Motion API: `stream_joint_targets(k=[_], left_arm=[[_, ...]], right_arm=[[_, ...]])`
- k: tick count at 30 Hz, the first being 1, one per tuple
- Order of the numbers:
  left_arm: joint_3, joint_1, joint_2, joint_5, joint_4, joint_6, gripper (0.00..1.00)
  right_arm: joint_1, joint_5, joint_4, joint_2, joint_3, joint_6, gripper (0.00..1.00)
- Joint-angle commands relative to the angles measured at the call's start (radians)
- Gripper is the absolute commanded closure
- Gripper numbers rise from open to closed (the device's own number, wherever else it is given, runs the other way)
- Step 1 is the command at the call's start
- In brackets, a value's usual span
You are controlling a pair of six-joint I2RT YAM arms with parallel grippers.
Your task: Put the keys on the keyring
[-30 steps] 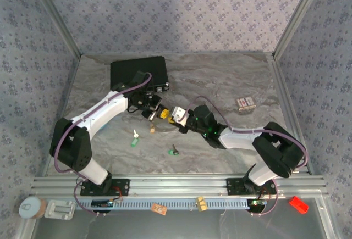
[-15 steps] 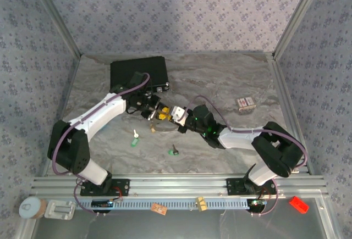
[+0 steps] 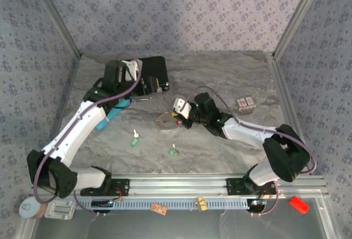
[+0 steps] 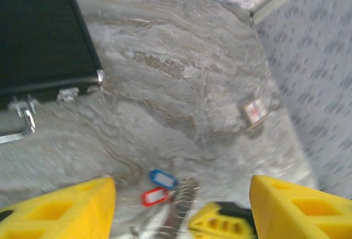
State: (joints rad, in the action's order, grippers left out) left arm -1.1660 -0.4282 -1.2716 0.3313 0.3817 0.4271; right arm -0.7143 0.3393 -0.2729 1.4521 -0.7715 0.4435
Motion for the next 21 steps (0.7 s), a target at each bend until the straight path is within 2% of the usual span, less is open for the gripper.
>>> stream_joint_targets(k=[1,4,6,12,21], left_arm=[[0.114,-0.044,0.010,0.076,-0.149,-0.443,0.40],[0.216,-0.088,0.038,0.160,-0.211,-0.704,0.41],[0.250,-0.086,0.039,0.210,-0.244,-0.785,0.43],[0.250,-0.084,-0.025,0.322,-0.195,-1.019,0.59],[0.304,-0.085,-0.073,0.380,-0.286,-1.150,0.65]], right_arm=[[0.015,0.062,0.147,-0.042,-0.056,0.042,1.00],[0.030,0.075,0.143,-0.047,-0.054,0.044,1.00],[0.033,0.086,0.138,-0.052,-0.051,0.053,1.00],[0.047,0.121,0.141,-0.056,-0.055,0.085,1.00],[0.060,0.171,0.138,-0.073,-0.032,0.121,1.00]])
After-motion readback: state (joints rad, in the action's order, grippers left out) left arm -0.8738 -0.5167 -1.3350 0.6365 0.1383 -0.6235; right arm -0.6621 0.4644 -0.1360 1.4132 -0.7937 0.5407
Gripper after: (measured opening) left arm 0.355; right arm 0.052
